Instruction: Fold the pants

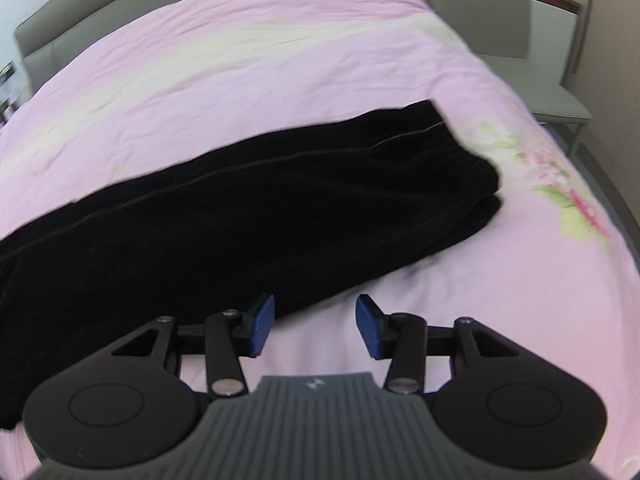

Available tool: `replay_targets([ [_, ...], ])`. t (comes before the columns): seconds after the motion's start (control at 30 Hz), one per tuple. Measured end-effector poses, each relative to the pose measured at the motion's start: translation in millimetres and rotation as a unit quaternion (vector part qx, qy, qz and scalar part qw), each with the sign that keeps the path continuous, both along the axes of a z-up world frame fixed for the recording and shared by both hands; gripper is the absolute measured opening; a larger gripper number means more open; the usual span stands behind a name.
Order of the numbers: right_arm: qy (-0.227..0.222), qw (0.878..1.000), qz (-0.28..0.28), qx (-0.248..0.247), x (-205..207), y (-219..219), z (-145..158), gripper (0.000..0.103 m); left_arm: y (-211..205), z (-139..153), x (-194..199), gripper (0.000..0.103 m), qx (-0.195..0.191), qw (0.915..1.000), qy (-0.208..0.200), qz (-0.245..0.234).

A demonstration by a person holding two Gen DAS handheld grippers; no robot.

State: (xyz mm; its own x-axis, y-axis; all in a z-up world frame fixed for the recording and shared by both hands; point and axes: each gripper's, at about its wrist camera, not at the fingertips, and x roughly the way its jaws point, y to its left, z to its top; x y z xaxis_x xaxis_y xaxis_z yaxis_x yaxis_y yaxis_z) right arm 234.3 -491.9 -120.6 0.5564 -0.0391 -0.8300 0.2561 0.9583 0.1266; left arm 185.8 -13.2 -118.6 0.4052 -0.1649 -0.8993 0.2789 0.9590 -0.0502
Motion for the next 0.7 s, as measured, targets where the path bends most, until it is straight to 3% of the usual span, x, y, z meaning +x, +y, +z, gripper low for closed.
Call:
replay_targets([
  [0.17,0.013,1.000,0.001,-0.010,-14.2,11.4,-7.6,0.043,-15.7,-37.2,-12.5,0.058,-0.022,0.9978,0.002,0.063],
  [0.23,0.015,1.000,0.000,-0.011,-20.1,7.7,-4.9,0.043,-15.1,-45.4,-10.3,0.042,-0.025,0.9945,-0.010,0.101],
  [0.3,0.015,1.000,0.001,-0.024,-25.7,2.7,-1.2,0.045,-10.7,-46.0,-6.8,0.023,-0.051,0.9902,-0.010,0.130],
  [0.37,0.017,0.999,-0.001,-0.037,-30.3,-3.3,1.3,0.047,-6.4,-40.4,-6.8,0.013,-0.064,0.9867,-0.008,0.149],
  [0.5,0.030,0.998,-0.010,-0.058,-31.4,-24.9,-1.3,0.047,-13.5,-27.7,-11.8,0.012,-0.020,0.9920,-0.006,0.125],
  [0.6,0.030,0.998,-0.031,-0.052,-28.2,-48.3,-3.8,0.047,-12.8,-46.4,-0.6,0.012,0.002,0.9925,0.029,0.119],
  [0.7,0.019,0.998,-0.056,-0.031,-22.5,-73.9,-2.1,0.047,-22.1,-55.4,4.0,0.011,0.032,0.9937,0.031,0.103],
])
